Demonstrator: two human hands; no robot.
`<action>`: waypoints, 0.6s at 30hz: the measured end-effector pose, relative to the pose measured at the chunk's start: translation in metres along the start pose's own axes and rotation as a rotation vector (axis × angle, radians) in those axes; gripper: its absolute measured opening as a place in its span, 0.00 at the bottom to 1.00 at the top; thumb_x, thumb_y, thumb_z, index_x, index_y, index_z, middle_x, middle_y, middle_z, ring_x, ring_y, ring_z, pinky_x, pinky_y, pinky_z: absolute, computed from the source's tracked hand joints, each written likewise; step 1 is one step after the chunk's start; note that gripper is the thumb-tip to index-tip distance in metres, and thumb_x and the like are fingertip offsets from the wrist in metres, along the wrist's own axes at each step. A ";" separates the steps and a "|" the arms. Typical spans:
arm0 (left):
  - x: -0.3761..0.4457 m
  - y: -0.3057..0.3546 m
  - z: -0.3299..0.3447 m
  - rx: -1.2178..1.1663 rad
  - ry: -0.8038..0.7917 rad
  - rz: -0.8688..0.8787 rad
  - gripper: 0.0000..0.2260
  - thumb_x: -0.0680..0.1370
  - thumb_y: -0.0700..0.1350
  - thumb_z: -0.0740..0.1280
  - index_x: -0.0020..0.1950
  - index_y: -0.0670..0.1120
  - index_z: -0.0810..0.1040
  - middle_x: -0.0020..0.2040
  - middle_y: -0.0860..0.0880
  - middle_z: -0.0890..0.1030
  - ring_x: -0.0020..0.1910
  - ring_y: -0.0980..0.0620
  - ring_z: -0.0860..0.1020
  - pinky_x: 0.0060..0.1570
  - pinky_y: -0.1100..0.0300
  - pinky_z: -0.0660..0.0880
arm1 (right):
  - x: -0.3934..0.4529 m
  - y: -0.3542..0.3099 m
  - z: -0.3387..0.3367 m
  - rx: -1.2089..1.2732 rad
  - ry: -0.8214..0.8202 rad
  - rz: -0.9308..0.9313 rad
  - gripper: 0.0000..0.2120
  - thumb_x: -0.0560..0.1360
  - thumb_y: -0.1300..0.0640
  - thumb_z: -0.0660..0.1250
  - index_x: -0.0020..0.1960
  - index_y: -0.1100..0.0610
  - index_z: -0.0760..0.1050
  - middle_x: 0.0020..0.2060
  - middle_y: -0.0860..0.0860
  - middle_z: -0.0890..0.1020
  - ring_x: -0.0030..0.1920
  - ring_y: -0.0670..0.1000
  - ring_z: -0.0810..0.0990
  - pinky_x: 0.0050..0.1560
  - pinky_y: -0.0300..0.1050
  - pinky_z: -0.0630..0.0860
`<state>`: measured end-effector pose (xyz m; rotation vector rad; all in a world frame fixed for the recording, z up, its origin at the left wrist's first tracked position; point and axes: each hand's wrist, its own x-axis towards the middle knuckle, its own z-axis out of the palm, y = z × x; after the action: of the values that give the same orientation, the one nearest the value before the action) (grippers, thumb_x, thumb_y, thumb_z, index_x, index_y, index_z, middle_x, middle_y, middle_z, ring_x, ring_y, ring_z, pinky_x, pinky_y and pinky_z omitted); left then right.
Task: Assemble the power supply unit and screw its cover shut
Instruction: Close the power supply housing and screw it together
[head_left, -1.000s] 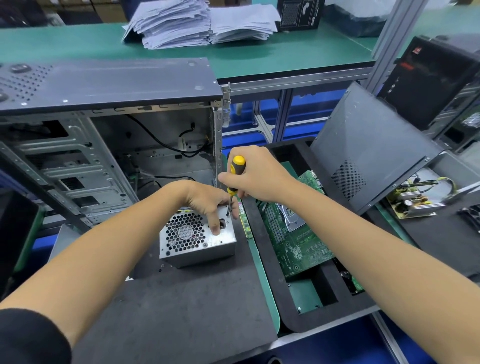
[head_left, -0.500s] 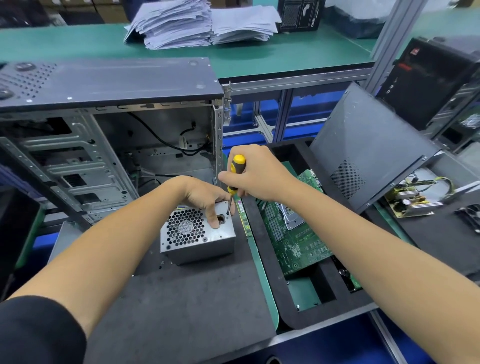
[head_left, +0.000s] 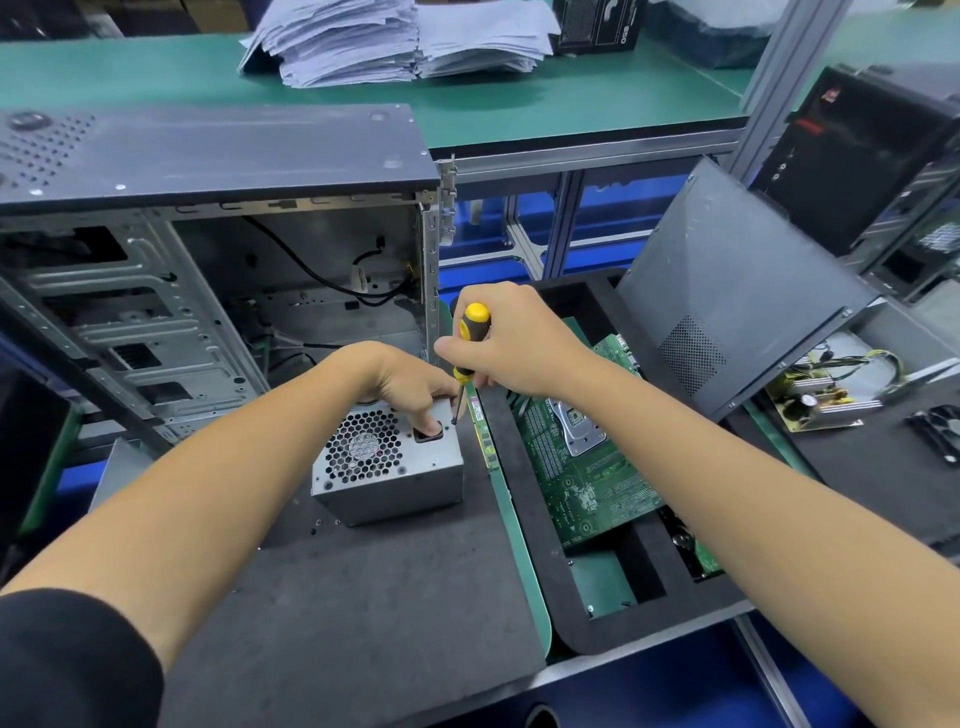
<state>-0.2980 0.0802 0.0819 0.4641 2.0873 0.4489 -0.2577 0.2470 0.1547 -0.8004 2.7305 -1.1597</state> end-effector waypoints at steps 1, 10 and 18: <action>0.001 0.001 -0.001 0.016 -0.003 0.008 0.10 0.79 0.37 0.64 0.60 0.44 0.70 0.48 0.47 0.74 0.41 0.52 0.74 0.43 0.60 0.72 | 0.000 0.000 0.000 -0.001 0.000 0.000 0.12 0.73 0.55 0.70 0.41 0.65 0.75 0.34 0.58 0.81 0.34 0.54 0.82 0.41 0.55 0.80; 0.000 -0.015 0.003 -0.263 -0.070 0.072 0.25 0.71 0.32 0.73 0.65 0.40 0.68 0.48 0.48 0.76 0.42 0.53 0.76 0.43 0.60 0.75 | 0.001 0.002 0.000 0.011 -0.013 0.007 0.12 0.74 0.55 0.70 0.42 0.64 0.75 0.35 0.58 0.81 0.38 0.58 0.82 0.42 0.57 0.80; 0.001 -0.017 0.003 -0.235 -0.062 0.108 0.27 0.69 0.35 0.76 0.64 0.43 0.69 0.49 0.48 0.76 0.43 0.53 0.77 0.47 0.54 0.77 | 0.002 0.004 0.000 0.020 0.000 0.010 0.11 0.74 0.55 0.70 0.42 0.63 0.75 0.34 0.56 0.81 0.35 0.55 0.82 0.41 0.55 0.80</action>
<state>-0.2988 0.0660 0.0713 0.4465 1.9266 0.7252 -0.2614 0.2487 0.1519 -0.7831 2.7152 -1.1826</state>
